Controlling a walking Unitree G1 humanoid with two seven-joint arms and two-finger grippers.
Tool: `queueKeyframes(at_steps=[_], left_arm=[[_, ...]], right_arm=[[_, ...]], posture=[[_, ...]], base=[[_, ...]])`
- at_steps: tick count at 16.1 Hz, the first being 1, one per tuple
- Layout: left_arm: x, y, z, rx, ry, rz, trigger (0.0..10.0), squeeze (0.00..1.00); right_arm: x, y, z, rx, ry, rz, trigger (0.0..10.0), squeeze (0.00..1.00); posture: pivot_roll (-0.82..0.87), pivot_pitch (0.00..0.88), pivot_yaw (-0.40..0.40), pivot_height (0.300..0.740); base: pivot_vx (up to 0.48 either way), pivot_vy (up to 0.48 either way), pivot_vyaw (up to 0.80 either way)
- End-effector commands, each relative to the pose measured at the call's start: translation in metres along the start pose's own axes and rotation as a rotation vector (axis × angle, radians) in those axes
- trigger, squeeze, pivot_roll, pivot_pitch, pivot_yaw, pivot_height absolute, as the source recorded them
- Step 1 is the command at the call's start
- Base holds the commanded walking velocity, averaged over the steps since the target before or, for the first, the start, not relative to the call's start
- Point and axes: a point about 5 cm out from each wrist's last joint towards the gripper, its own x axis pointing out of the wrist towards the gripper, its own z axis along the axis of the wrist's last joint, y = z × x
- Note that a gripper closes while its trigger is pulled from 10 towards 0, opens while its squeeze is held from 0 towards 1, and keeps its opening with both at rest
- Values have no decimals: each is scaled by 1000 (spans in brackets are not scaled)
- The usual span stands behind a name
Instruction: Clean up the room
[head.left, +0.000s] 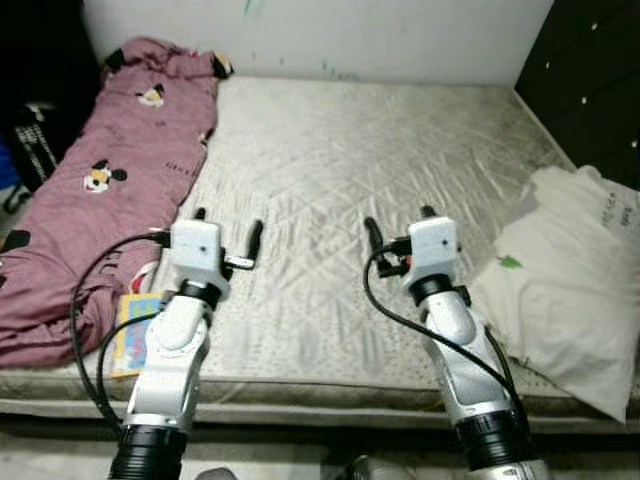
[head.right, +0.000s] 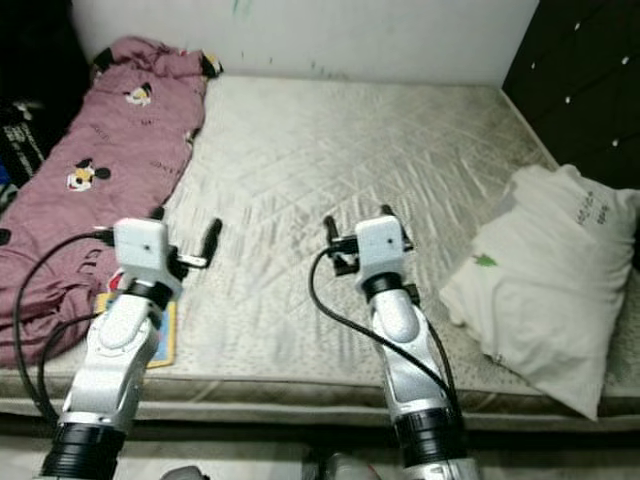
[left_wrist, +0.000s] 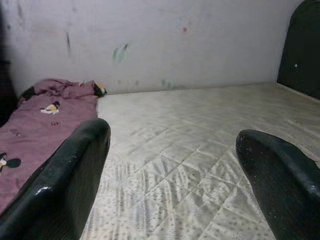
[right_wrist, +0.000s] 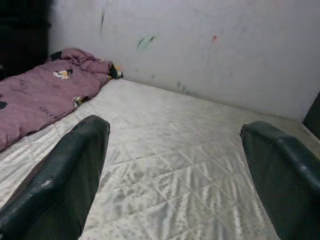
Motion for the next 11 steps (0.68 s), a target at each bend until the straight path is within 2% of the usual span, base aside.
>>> queueKeyframes(at_steps=[1,9,11], left_arm=[[2,-6,1,-4,-5,-17,10000,0],[3,-9,4,-8,-20,-19,10000,0],[3,-9,4,-30,-22,-11,10000,0]], right_arm=[[0,-7,0,-6,3,-16,10000,0],[0,-8,-1,-12,3,-17,10000,0],[0,-8,-1,-12,4,-17,10000,0]], posture=[[-13,0,-5,740],[-17,0,-8,740],[-17,0,-9,740]], base=[[0,-420,0],[0,-416,0],[0,0,0]])
